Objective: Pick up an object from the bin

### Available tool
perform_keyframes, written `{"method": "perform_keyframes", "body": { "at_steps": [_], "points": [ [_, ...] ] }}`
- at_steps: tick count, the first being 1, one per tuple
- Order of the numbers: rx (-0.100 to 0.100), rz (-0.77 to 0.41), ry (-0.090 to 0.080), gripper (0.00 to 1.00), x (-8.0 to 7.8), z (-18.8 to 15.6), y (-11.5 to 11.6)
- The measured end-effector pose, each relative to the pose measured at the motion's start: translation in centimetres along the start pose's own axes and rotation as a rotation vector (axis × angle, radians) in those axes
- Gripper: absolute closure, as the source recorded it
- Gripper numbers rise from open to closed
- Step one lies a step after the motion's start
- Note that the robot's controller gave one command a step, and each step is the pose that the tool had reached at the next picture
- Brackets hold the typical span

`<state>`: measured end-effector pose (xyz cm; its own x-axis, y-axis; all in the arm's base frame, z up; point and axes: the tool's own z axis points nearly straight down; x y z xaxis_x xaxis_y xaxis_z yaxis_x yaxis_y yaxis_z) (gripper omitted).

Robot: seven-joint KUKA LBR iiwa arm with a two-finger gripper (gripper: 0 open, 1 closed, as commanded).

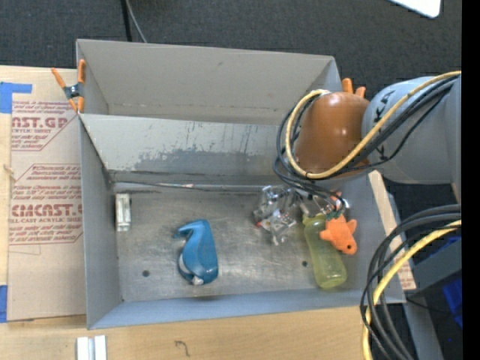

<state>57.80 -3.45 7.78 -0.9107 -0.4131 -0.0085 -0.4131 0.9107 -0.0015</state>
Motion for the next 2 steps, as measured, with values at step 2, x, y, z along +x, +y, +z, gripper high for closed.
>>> {"method": "perform_keyframes", "body": {
  "at_steps": [2],
  "points": [
    [-0.001,0.000,0.007,1.00,0.1,-3.8,0.0]
  ]
}}
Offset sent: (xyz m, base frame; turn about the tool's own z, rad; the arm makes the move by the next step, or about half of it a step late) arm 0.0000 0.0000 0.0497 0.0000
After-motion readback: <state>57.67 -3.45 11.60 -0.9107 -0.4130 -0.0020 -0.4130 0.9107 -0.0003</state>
